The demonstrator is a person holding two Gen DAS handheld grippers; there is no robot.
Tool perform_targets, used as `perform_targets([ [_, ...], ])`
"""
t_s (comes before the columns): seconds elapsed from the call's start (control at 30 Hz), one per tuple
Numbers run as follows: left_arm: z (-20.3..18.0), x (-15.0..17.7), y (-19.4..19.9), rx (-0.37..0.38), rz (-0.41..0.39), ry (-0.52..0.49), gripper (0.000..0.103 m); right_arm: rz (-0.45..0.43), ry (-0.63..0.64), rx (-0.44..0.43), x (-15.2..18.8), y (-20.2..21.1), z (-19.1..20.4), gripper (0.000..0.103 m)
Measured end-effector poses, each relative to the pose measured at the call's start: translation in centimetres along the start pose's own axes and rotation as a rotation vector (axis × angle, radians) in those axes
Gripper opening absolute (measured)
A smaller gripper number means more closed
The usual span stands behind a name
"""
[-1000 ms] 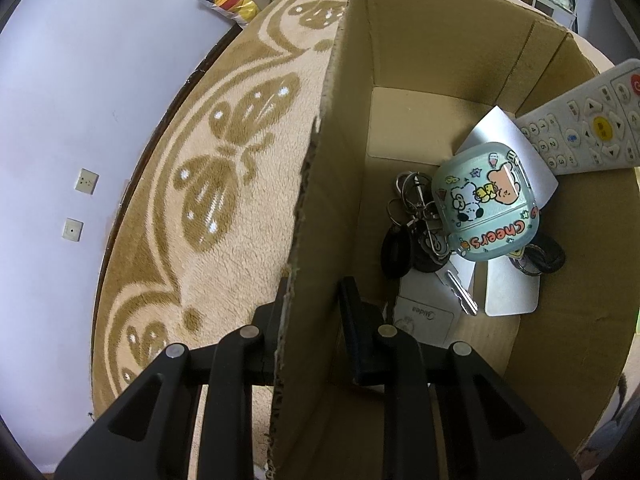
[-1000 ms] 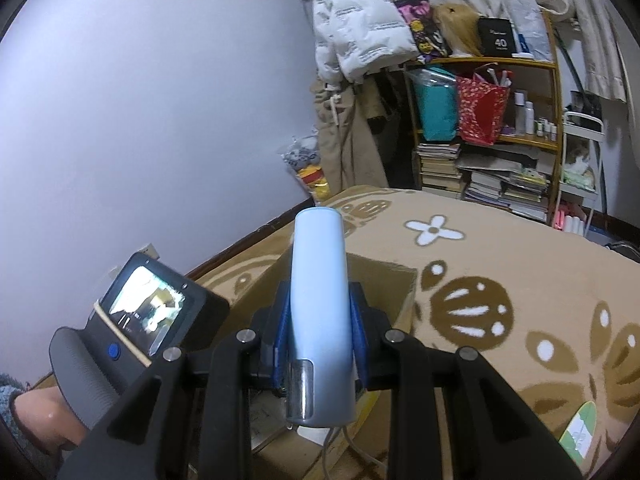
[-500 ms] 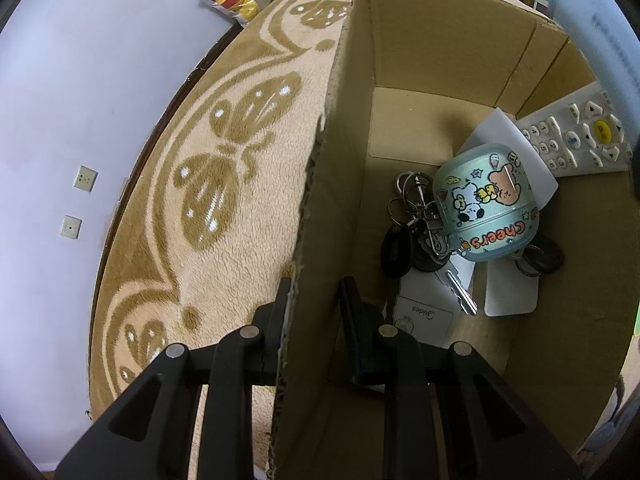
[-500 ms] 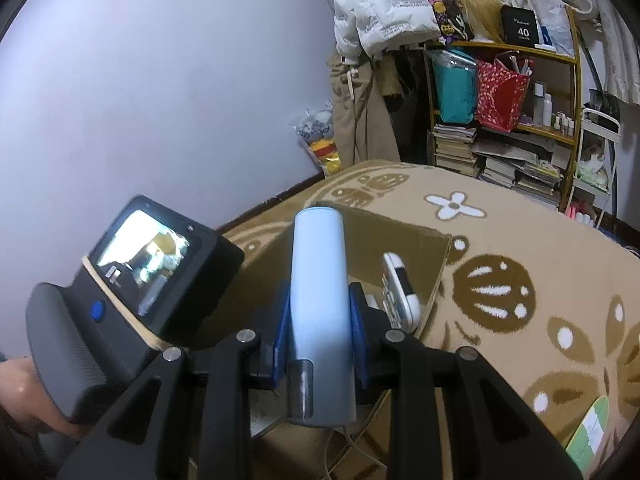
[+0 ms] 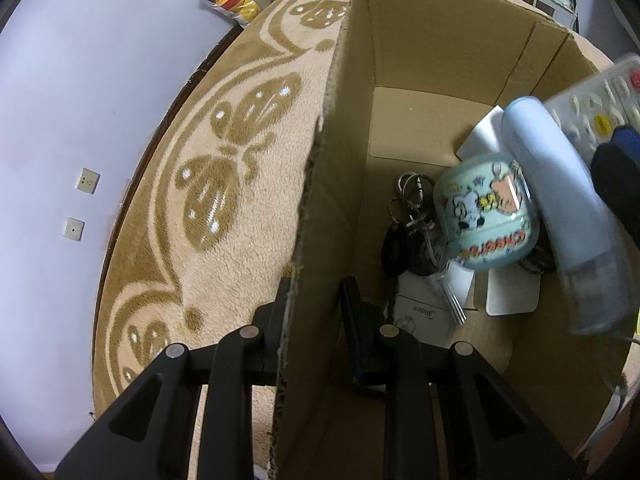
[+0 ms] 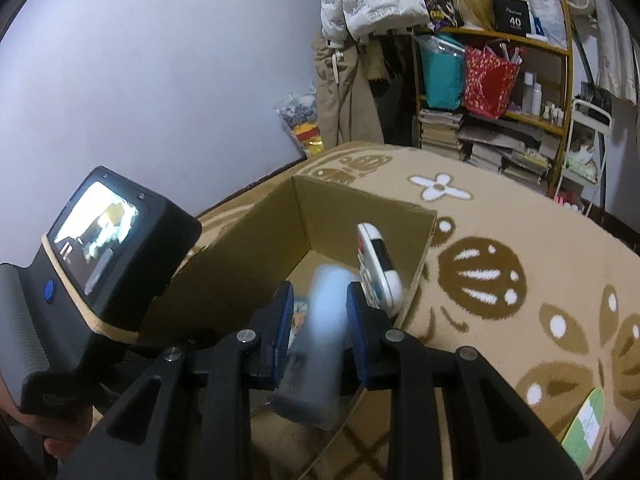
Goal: Organize rigid objects
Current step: 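Carry the power bank into the box with the right tool and release it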
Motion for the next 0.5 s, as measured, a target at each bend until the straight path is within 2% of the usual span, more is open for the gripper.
perform_targets([
  [0.33, -0.1, 0.0, 0.1, -0.001, -0.001, -0.001, 0.023, -0.006, 0.023, 0.02, -0.5, 0.8, 0.1, 0.029],
  [0.5, 0.0, 0.0, 0.1, -0.001, 0.0, -0.002, 0.023, -0.003, 0.001, 0.037, -0.8, 1.2, -0.6, 0.035],
])
Point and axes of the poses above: each gripper's, at about its wrist camera, not at the fingertips, and y roughly against the way its jaws point, z to its left, x to its underside, the point moved 7 cm from there along -y, roughly the way its jaws point, and after that the axes turned 15 degrees about -z, right-handed, at the moved point
